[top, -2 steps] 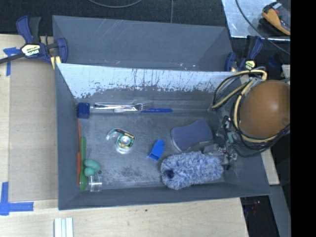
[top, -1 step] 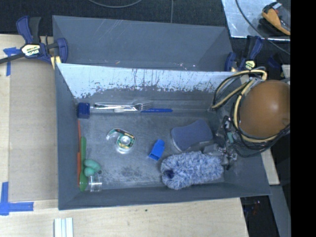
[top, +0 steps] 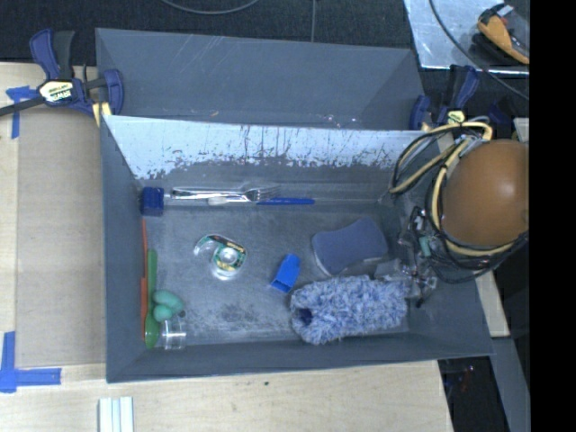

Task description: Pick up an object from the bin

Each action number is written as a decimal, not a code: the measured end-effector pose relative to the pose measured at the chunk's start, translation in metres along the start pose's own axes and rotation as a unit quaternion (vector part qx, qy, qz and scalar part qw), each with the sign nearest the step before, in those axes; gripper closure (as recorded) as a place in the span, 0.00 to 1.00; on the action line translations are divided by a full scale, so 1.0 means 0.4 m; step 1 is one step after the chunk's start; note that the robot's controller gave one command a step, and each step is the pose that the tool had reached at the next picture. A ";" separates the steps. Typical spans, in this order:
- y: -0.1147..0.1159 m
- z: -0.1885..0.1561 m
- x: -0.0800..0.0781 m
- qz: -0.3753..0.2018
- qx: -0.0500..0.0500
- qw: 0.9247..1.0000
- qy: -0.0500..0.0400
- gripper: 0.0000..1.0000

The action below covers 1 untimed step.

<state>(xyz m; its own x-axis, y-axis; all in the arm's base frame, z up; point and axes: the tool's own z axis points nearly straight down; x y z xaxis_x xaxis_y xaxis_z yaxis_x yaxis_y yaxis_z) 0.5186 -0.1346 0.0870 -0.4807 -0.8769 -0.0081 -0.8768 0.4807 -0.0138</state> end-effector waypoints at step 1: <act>-0.001 -0.079 -0.001 0.001 0.000 1.000 0.000 1.00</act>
Offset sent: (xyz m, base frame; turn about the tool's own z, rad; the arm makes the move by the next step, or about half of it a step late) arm -0.0004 0.0004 0.0666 0.0009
